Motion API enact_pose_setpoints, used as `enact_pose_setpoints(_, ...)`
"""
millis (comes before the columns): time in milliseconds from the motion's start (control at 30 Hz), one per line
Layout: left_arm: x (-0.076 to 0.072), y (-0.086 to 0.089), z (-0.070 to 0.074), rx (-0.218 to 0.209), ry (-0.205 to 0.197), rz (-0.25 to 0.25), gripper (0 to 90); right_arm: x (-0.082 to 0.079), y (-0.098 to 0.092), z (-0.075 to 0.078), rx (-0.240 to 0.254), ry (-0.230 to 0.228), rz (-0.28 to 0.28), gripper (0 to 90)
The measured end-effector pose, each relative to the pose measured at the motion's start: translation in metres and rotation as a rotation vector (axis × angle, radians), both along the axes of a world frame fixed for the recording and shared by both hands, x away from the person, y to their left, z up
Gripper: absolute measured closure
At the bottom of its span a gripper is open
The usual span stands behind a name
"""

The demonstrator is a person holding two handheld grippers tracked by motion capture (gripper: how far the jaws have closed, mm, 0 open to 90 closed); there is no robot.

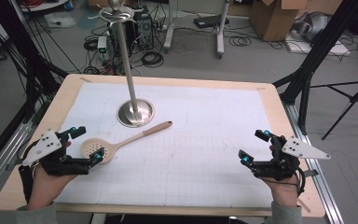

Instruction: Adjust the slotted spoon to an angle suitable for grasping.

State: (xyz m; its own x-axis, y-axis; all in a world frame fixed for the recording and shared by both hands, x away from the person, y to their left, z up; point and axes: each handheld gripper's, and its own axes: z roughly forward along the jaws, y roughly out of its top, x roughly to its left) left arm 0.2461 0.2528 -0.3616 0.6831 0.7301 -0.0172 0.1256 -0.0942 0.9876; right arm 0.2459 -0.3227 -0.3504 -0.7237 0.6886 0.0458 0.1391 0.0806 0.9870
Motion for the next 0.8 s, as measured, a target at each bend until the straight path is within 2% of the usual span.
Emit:
enact_pose_setpoints(167,0.004,-0.005,-0.002,0.010,0.035,0.002,3.8,0.000,-0.001,0.000,0.012,0.013,-0.007,5.6)
enact_pose_setpoints(233,0.007,-0.011,0.000,-0.013,0.015,0.020,2.7,0.000,-0.002,-0.001,0.020,0.012,-0.011,5.6)
enact_pose_setpoints(300,0.008,-0.014,0.001,-0.026,0.004,0.011,2.1,0.000,-0.002,-0.001,0.022,0.013,-0.011,5.6)
enact_pose_setpoints(333,0.009,-0.020,0.002,-0.016,-0.018,0.002,2.2,0.000,-0.002,-0.003,0.026,0.025,-0.015,5.6)
enact_pose_setpoints(467,0.017,-0.030,0.000,0.011,-0.021,-0.002,2.2,0.000,-0.001,-0.003,0.026,0.029,-0.011,5.6)
enact_pose_setpoints(567,0.022,-0.035,0.000,0.056,-0.014,-0.011,7.7,0.000,0.000,-0.002,0.025,0.022,0.000,5.6)
enact_pose_setpoints(800,0.036,-0.042,0.003,0.068,0.002,-0.049,19.9,0.003,0.003,-0.004,0.019,0.037,0.018,5.6)
